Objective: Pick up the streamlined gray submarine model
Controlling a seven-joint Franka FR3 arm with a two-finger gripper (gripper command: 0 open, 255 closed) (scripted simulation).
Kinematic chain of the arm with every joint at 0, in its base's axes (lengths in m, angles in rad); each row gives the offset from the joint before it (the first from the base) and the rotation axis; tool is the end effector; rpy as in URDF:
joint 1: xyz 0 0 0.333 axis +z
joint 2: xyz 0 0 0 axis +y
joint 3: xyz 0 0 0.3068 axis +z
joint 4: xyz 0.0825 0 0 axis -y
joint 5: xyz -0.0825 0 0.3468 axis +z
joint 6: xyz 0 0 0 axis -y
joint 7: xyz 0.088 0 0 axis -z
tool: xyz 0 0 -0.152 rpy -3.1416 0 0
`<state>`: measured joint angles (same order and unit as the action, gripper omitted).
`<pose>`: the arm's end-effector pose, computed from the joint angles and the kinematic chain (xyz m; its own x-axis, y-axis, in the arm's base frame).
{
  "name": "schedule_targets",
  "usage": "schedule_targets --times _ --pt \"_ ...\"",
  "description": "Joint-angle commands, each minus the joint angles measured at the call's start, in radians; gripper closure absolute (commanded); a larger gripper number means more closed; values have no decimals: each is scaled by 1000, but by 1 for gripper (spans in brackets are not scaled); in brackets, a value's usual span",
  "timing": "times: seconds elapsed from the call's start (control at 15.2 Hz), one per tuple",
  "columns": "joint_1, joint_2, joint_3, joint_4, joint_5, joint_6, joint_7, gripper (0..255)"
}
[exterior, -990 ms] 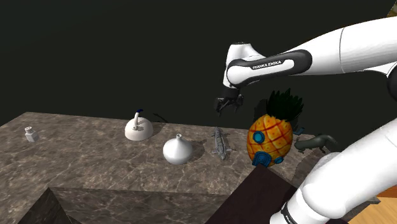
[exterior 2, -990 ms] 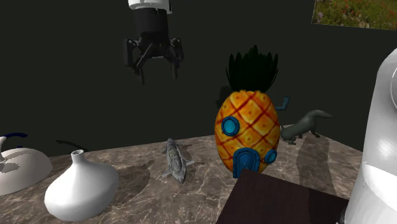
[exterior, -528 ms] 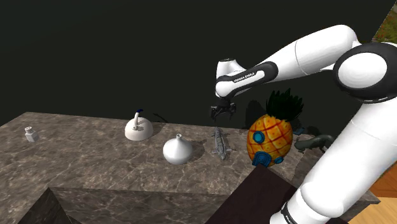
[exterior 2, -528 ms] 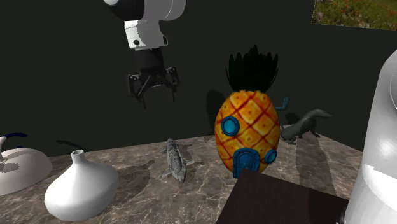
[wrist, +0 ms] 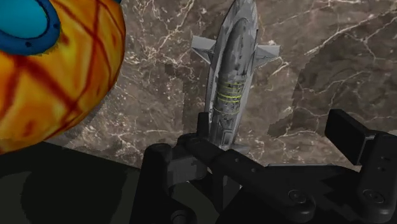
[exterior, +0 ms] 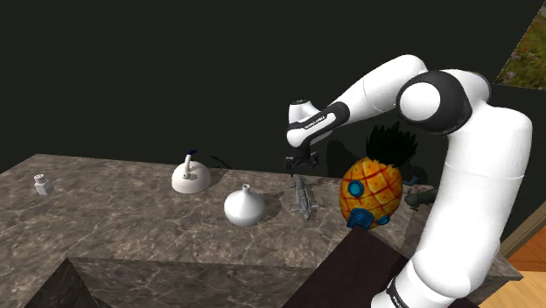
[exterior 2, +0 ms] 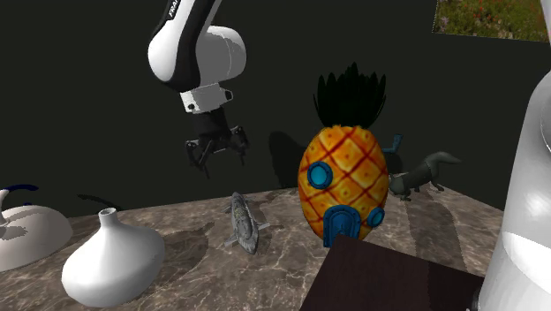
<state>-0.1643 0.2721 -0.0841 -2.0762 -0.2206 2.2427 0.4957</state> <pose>0.5196 -0.1462 0.2634 0.8266 -0.5624 -0.0194 -0.5462 -0.8101 0.2129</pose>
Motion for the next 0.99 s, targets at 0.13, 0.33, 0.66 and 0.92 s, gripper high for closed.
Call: schedule_targets --times 0.13,0.33,0.66,0.92 --pt "-12 149 -23 102 -11 16 41 0" --pt "-22 260 -40 186 -13 19 66 0" --pt "-41 418 -63 320 -7 10 96 0" --pt "-43 460 -62 331 -7 42 103 0"
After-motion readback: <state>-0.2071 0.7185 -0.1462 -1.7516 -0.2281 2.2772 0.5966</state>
